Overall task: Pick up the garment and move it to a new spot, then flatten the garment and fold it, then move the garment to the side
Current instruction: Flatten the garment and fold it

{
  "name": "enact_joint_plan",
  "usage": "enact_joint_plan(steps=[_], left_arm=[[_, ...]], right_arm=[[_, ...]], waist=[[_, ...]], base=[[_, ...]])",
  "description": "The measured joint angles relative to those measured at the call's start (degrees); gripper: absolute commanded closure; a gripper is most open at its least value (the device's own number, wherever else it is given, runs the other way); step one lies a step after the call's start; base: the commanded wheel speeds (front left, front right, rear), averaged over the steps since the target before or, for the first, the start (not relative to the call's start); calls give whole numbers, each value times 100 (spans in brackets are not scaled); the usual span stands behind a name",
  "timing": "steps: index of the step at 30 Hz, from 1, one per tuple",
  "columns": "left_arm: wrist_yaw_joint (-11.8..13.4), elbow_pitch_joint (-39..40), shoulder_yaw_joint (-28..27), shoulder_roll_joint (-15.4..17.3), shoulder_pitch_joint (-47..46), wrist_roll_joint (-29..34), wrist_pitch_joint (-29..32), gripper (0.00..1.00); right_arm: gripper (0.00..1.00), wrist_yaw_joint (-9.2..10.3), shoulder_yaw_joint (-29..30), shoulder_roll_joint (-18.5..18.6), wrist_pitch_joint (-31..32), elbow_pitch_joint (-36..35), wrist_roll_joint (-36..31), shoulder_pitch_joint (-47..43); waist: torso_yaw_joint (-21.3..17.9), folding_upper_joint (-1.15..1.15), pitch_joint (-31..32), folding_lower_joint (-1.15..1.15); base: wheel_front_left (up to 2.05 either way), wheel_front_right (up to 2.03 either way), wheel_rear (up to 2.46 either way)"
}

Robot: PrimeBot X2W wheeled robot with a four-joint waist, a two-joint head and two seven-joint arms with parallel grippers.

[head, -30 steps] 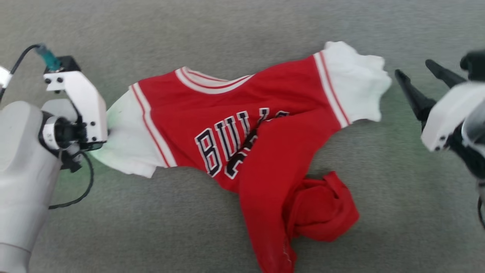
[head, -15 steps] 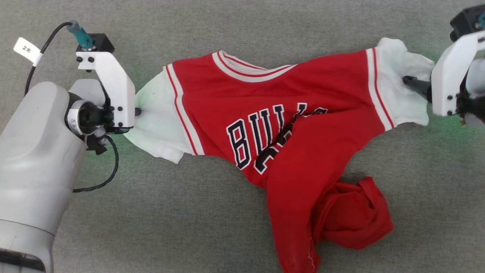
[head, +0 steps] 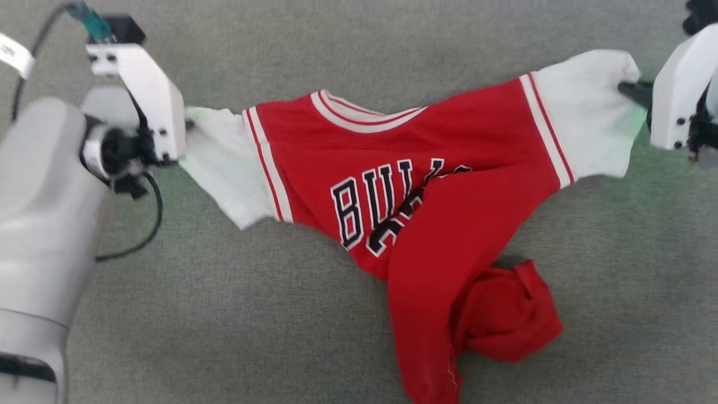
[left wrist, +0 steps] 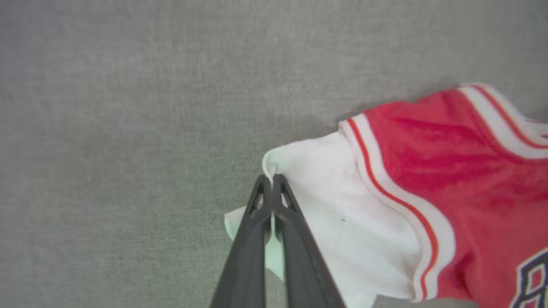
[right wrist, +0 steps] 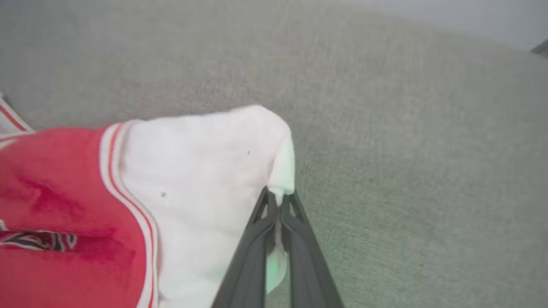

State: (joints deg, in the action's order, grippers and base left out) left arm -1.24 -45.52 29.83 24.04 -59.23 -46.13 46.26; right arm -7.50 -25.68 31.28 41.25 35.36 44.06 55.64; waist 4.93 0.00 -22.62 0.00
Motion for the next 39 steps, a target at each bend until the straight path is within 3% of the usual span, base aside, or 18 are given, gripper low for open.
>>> enact_joint_plan(steps=[6,15,27,39], left_arm=[[21,283,-57,153,-474,93,-188,100],[57,560,-126,370,-1090,305,-433,100],[25,609,-176,439,-1702,439,-847,100],[7,549,-163,341,-1995,493,-1248,100]], right_arm=[[100,0,43,156,-281,-410,137,266],[100,0,159,2,-775,-597,23,747],[100,0,249,-425,-1466,-189,-324,1443],[100,0,180,-609,-1905,402,-627,2010]], waist=[[-158,0,372,0],[-465,0,1068,0],[-801,0,1750,0],[-859,0,1657,0]], base=[[0,0,0],[0,0,0],[0,0,0],[0,0,0]])
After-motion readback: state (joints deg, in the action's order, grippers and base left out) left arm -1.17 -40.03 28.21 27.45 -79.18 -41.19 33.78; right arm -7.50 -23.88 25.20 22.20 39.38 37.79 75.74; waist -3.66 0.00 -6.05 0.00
